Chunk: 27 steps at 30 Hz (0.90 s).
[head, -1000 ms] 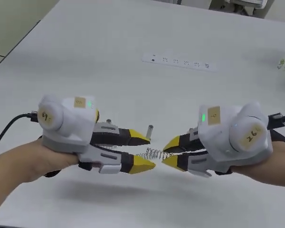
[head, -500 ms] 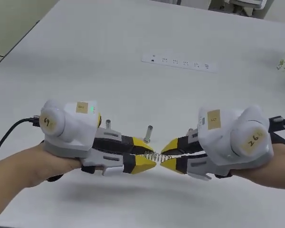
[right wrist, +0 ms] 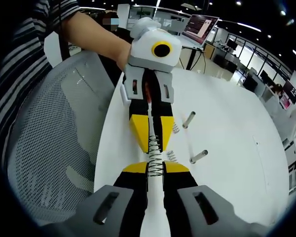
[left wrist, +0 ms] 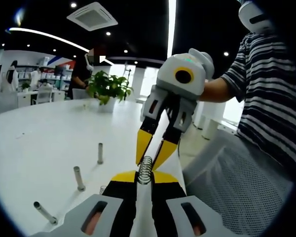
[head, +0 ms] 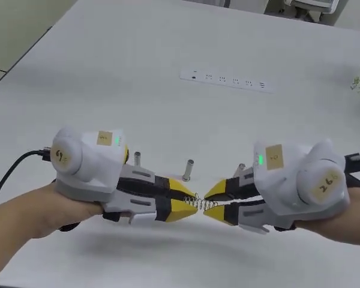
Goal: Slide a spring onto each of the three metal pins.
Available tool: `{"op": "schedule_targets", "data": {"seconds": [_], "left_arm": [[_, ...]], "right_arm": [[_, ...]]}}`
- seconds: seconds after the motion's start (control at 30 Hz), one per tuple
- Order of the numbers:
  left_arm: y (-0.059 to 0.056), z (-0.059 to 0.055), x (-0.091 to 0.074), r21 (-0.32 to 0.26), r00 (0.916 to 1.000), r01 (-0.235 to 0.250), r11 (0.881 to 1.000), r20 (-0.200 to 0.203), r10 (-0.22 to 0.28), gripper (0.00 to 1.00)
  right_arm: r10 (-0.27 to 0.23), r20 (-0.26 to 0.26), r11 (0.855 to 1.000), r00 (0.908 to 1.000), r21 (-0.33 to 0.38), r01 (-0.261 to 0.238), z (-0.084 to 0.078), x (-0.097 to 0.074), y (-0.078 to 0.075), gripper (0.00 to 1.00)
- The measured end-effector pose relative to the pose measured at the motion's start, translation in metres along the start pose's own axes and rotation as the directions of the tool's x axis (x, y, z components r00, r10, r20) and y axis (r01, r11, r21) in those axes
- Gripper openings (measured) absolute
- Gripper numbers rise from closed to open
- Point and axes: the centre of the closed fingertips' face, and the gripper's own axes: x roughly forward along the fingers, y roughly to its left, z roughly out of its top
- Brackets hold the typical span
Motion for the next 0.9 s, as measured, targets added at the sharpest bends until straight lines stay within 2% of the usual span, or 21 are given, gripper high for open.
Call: {"op": "schedule_targets", "data": {"seconds": [0.4,0.9], "left_arm": [[-0.007,-0.007,0.002,-0.02,0.9994,0.032,0.999,-0.015,-0.032,0.02],[-0.008,-0.013,0.0,-0.023,0.9981,0.049,0.999,-0.035,-0.05,0.02]], "right_arm": [[0.019,0.006,0.999,0.9998,0.03,-0.019,-0.004,0.003,0.008,0.08],[0.021,0.018,0.996,0.9996,0.084,-0.022,-0.017,0.003,0.011,0.11]]}}
